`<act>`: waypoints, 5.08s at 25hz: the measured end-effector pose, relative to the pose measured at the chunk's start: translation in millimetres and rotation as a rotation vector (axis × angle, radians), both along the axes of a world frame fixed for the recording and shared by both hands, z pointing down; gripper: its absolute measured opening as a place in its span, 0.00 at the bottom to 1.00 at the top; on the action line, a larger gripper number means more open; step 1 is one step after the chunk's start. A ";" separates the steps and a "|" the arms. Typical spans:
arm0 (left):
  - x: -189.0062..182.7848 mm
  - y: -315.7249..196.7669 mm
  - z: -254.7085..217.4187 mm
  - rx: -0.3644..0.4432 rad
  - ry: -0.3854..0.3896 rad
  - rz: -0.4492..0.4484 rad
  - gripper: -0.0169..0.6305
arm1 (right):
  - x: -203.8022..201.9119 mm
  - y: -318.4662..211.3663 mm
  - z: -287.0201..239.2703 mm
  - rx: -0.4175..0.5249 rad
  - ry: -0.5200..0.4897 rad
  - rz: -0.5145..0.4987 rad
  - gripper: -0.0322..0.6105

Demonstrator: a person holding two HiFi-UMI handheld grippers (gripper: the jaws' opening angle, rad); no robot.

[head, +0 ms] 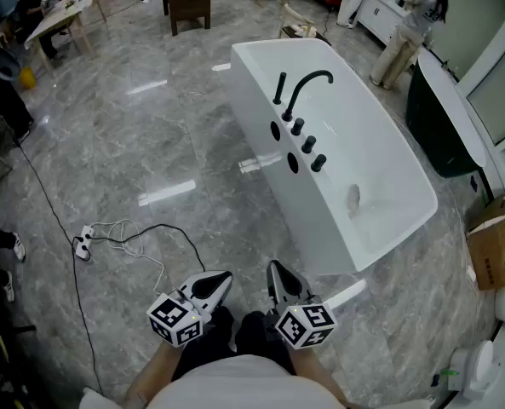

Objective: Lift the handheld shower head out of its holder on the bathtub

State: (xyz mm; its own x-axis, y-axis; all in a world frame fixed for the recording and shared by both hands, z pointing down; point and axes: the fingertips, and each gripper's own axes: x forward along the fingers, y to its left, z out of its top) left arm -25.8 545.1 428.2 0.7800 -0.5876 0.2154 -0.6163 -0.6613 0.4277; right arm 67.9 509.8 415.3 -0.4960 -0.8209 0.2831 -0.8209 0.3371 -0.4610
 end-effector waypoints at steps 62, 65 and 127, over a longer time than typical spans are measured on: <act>1.7 -248.2 -44.5 0.096 0.100 -0.068 0.05 | -2.2 -249.8 -51.7 0.143 -0.161 -0.033 0.08; 9.5 -273.5 -41.4 0.094 0.107 -0.075 0.05 | -0.1 -276.2 -51.5 0.155 -0.163 -0.053 0.08; 30.1 -505.7 -12.4 0.005 0.113 0.024 0.05 | 14.6 -496.8 -26.2 0.113 -0.131 0.034 0.08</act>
State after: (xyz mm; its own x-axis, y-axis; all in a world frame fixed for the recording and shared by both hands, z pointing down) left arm 4.3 39.4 415.9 0.8131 -0.5690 0.1226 -0.5482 -0.6779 0.4899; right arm 82.5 13.0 389.1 -0.4943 -0.8606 0.1228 -0.7678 0.3659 -0.5259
